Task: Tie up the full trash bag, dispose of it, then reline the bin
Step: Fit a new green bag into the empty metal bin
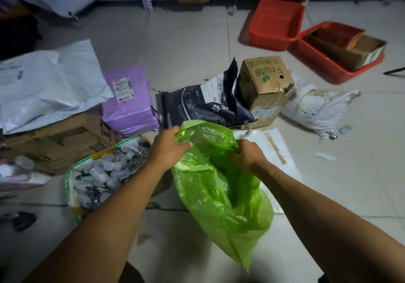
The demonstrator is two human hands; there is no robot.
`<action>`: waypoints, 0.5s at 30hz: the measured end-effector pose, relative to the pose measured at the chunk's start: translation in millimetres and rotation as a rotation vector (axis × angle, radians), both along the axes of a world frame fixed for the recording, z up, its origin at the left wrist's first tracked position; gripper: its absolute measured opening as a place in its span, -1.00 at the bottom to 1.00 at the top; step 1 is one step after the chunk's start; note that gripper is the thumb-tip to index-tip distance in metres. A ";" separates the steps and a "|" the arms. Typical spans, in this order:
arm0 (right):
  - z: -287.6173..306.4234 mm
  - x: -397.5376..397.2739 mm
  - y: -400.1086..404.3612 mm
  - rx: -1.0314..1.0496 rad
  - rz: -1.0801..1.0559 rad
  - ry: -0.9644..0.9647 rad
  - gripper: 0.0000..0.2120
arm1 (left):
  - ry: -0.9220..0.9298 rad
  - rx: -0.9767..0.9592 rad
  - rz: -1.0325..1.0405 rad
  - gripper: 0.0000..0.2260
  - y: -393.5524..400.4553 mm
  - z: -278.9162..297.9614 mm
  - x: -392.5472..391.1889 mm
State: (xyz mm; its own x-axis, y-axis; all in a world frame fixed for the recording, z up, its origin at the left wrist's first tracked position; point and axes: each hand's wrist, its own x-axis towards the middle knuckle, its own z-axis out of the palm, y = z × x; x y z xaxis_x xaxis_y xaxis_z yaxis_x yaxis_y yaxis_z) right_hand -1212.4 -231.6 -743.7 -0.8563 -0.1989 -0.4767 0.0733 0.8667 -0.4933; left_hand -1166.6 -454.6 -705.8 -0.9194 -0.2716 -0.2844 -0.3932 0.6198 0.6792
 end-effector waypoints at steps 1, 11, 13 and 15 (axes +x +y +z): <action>-0.7 -3.7 2.8 -0.007 -0.007 0.041 -0.78 | -0.013 -0.011 -0.020 -0.55 2.7 0.6 -0.6; 7.0 -21.6 27.7 0.115 0.053 0.255 -0.69 | -0.259 -0.397 -0.359 -0.54 6.7 -12.0 3.4; 2.4 -20.3 32.0 0.094 0.063 0.251 -0.61 | -0.282 -0.394 -0.374 -0.52 7.1 -16.2 5.3; -1.4 -17.5 34.8 0.045 0.041 0.217 -0.48 | -0.282 -0.363 -0.343 -0.53 7.2 -20.3 6.2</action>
State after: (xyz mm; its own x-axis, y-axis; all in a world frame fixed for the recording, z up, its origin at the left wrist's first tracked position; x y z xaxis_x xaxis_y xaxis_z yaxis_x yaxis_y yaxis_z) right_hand -1229.8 -196.8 -745.1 -0.9314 -0.2187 -0.2910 -0.0667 0.8883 -0.4543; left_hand -1160.4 -447.5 -726.0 -0.8740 -0.0968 -0.4762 -0.2635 0.9178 0.2970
